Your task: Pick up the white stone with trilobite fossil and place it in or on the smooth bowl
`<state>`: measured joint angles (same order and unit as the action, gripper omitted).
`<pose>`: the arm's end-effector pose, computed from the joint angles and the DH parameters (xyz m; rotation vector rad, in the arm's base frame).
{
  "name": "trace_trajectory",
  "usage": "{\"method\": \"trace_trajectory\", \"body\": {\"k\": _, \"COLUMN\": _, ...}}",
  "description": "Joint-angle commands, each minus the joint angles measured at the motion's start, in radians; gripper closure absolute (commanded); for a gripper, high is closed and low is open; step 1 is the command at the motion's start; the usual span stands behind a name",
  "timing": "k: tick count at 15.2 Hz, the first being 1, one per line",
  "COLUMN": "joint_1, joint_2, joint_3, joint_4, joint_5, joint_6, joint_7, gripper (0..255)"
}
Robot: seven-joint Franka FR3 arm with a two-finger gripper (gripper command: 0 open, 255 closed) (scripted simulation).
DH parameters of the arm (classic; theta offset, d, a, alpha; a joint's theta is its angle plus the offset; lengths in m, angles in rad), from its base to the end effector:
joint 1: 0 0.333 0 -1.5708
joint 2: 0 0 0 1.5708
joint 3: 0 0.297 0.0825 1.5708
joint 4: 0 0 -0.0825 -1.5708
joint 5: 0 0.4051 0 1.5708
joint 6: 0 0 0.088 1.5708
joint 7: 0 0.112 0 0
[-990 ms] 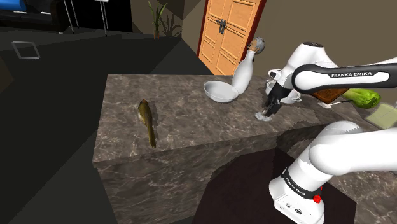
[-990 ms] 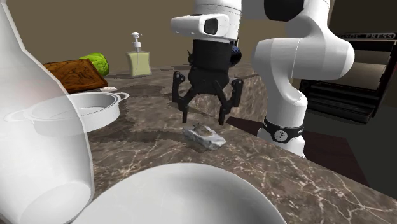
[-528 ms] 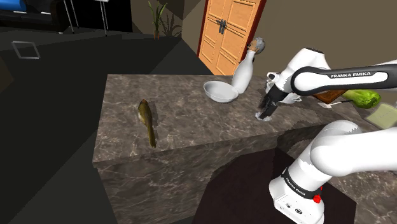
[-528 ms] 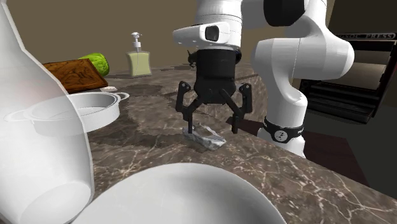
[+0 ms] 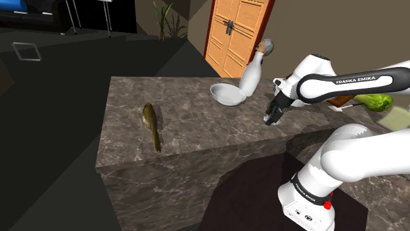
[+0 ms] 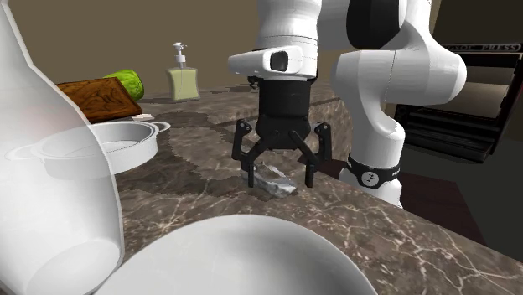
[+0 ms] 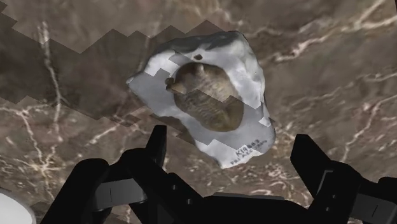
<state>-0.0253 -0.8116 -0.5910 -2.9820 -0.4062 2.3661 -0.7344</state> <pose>0.2976 -0.1446 0.3135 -3.0134 -0.8091 -0.3011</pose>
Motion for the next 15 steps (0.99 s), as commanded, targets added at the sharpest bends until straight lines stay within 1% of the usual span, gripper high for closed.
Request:
{"method": "trace_trajectory", "body": {"k": 1, "joint_1": 0.000, "joint_2": 0.000, "joint_3": 0.000, "joint_4": 0.000, "joint_5": 0.000, "joint_6": 0.001, "joint_7": 0.000, "gripper": 0}}
{"method": "trace_trajectory", "body": {"k": 2, "joint_1": 0.000, "joint_2": 0.000, "joint_3": 0.000, "joint_4": 0.000, "joint_5": 0.000, "joint_6": 0.000, "joint_7": 0.000, "gripper": 0}}
{"method": "trace_trajectory", "body": {"k": 3, "joint_1": 0.000, "joint_2": 0.000, "joint_3": 0.000, "joint_4": 0.000, "joint_5": 0.000, "joint_6": 0.000, "joint_7": 0.000, "gripper": 255}}
{"method": "trace_trajectory", "body": {"k": 12, "joint_1": 0.000, "joint_2": 0.000, "joint_3": 0.000, "joint_4": 0.000, "joint_5": 0.000, "joint_6": 0.001, "joint_7": 0.000, "gripper": 255}}
{"method": "trace_trajectory", "body": {"k": 15, "joint_1": 0.002, "joint_2": -0.039, "joint_3": 0.021, "joint_4": 0.023, "joint_5": 0.015, "joint_6": -0.060, "joint_7": 0.003, "gripper": 255}}
